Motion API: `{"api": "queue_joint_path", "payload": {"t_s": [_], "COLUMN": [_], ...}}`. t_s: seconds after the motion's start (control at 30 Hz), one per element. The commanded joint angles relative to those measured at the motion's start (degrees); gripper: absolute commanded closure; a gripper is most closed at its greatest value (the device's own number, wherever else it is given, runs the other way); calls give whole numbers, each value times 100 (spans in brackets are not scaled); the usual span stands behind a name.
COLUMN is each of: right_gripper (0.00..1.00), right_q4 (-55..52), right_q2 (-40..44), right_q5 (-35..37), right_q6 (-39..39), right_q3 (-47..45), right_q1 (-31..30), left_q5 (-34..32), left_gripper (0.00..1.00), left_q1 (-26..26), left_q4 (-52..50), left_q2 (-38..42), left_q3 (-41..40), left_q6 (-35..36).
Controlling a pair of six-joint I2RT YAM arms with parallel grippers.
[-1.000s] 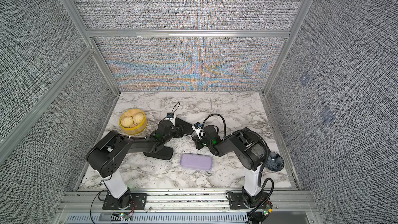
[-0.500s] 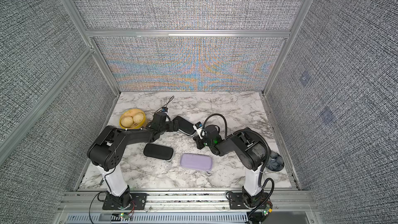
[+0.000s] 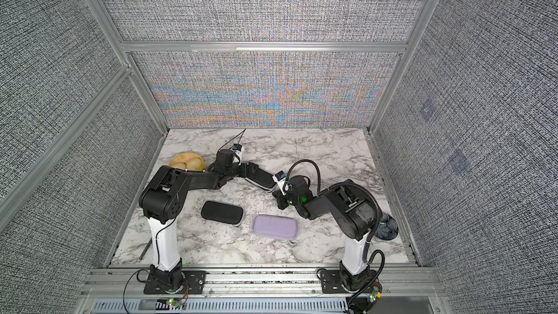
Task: Put umbrellas into zippered umbrella sleeves
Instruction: Zip the zipper on the umbrella sleeve.
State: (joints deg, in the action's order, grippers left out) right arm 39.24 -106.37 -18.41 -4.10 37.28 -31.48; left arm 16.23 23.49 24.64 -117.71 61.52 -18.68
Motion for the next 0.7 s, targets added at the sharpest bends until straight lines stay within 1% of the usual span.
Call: {"api": "queue_joint_path", "payload": {"t_s": [0.0,0.03,0.07,0.13,0.17,0.3,0.4,0.47,0.53,0.6,0.67], "right_gripper": [100,100,100,100,100,100,100,100,100,100,100], "right_q4": [-199,-205,-163,-31,-14,141,44,73,151,154,55], "right_q2": [35,52,74,109,132,141,178,221,231,209,171], "right_q5": [0,-11,-14,1,47,40,128,61,-58,-105,9], "right_q6": [31,23,-2,-43,-63,-85,-15,-93,-249,-280,-241], "right_q3": [-39,-44,-83,-174,-198,-256,-223,-243,-252,-221,-185], "right_q1": [8,4,0,-7,-16,-109,-313,-374,-419,-501,-551], "left_q5": [297,324,377,437,438,60,-103,-304,-487,-474,-441], "left_gripper": [24,29,31,48,52,52,62,63,66,69,76], "left_q1": [-7,-3,-2,2,-1,7,23,41,75,77,85], "left_q4": [134,165,242,368,411,490,589,619,638,739,752], "left_q2": [-19,-22,-43,-76,-104,-105,-81,-36,-9,-40,-126], "left_q3": [-207,-256,-338,-469,-529,-794,-958,-1068,-1144,-1203,-1179], "left_q6": [-45,-72,-105,-174,-223,-434,-568,-617,-643,-713,-752]}}
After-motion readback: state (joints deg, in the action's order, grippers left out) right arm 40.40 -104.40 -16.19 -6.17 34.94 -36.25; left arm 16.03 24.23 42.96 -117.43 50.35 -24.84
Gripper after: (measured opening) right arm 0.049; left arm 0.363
